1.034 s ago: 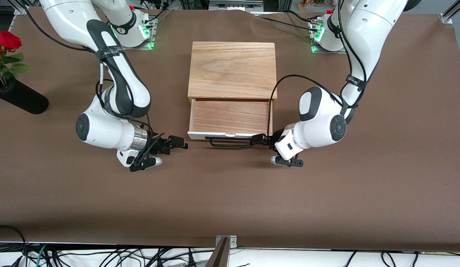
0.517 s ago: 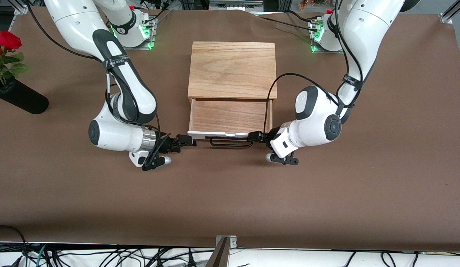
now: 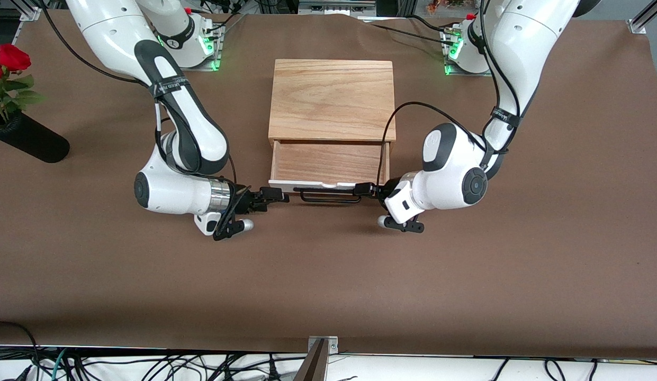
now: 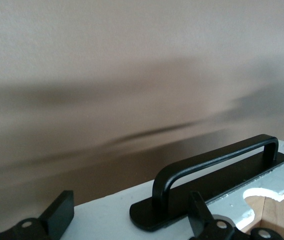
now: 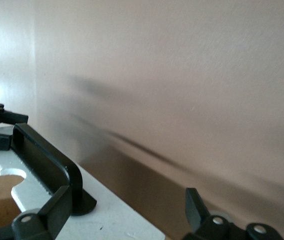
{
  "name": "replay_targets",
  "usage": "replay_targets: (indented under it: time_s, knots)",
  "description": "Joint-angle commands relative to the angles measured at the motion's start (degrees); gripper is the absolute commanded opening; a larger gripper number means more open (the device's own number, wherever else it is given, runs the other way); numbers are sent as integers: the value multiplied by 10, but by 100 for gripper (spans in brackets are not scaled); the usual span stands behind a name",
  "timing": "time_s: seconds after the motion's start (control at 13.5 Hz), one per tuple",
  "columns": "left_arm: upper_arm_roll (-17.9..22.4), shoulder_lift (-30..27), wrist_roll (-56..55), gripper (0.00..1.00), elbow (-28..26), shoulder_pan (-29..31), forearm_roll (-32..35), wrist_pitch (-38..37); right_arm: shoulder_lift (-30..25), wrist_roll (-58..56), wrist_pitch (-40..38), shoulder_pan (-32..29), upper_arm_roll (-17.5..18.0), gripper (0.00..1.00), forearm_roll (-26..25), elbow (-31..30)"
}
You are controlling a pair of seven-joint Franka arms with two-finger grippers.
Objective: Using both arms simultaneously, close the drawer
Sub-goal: 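Lower the right gripper and the left gripper onto the white drawer front, then push the drawer into the box with the right gripper while the left gripper pushes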
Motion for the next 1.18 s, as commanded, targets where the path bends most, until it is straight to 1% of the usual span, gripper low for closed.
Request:
replay_targets:
  time_s: [0.0, 0.15, 0.52, 0.96, 1.11]
  knots:
    - [0, 2, 15, 100, 2, 2, -18, -37, 1, -7, -53, -1, 4, 100, 11, 8]
    - [0, 2, 15, 100, 2, 2, -18, -49, 3, -6, -77, -1, 19, 100, 11, 7]
    - [0, 1, 11, 100, 2, 3, -18, -66, 9, -5, -85, 15, 25, 100, 11, 4]
    - [0, 0, 9, 100, 3, 5, -18, -153, 20, -2, -85, 42, 25, 100, 11, 1]
    - [0, -1, 8, 100, 6, 5, -18, -184, 22, -2, -104, 44, 25, 100, 11, 1]
